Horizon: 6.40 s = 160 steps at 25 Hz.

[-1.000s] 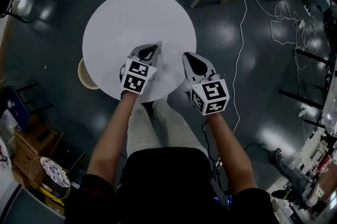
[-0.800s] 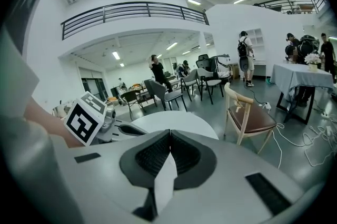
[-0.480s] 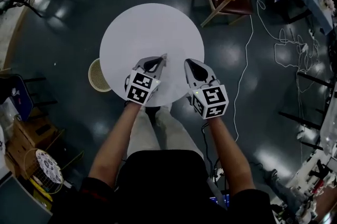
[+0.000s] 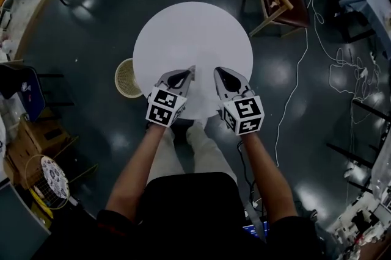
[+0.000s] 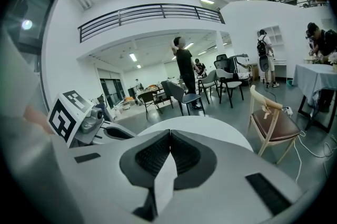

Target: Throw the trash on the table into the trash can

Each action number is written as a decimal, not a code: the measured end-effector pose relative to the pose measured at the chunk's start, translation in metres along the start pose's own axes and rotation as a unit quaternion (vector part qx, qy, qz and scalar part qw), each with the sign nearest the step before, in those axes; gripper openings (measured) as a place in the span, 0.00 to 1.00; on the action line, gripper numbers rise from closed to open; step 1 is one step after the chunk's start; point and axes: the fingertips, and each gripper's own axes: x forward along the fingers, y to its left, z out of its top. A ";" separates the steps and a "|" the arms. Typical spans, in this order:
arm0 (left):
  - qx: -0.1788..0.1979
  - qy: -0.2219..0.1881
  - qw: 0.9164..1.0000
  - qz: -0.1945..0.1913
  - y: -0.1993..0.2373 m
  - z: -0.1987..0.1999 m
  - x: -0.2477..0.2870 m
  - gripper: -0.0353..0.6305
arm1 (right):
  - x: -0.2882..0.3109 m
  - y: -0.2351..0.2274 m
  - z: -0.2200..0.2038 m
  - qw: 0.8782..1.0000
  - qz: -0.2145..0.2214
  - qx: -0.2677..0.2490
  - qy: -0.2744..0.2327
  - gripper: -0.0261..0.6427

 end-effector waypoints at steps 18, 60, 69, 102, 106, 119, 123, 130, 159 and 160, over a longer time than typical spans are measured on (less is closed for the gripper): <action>-0.037 -0.022 0.999 0.021 0.071 -0.048 -0.070 0.08 | 0.058 0.097 -0.019 0.999 0.026 -0.010 0.030 0.06; -0.175 -0.025 0.981 0.076 0.356 -0.307 -0.187 0.08 | 0.330 0.382 -0.157 0.989 0.086 -0.005 0.119 0.06; -0.215 -0.019 0.974 0.072 0.378 -0.373 -0.151 0.08 | 0.372 0.395 -0.224 0.987 0.081 0.005 0.139 0.06; -0.213 0.066 0.972 0.075 0.462 -0.567 0.002 0.08 | 0.466 0.350 -0.405 0.978 0.047 0.014 0.203 0.06; -0.208 0.068 0.972 0.091 0.468 -0.570 0.018 0.08 | 0.468 0.335 -0.410 0.978 0.038 0.028 0.203 0.06; -0.198 0.063 0.973 0.101 0.486 -0.578 0.020 0.26 | 0.480 0.333 -0.418 0.976 0.040 0.028 0.213 0.06; -0.196 0.058 0.974 0.098 0.483 -0.560 -0.001 0.25 | 0.473 0.343 -0.398 0.976 0.053 0.015 0.213 0.06; -0.205 0.036 0.974 0.093 0.470 -0.509 -0.055 0.15 | 0.452 0.374 -0.344 0.977 0.072 0.005 0.201 0.06; -0.121 -0.088 0.987 0.055 0.328 -0.256 -0.326 0.08 | 0.268 0.501 -0.083 0.985 0.105 -0.079 0.108 0.06; -0.117 -0.093 0.987 0.055 0.326 -0.246 -0.333 0.08 | 0.263 0.504 -0.073 0.986 0.105 -0.082 0.105 0.06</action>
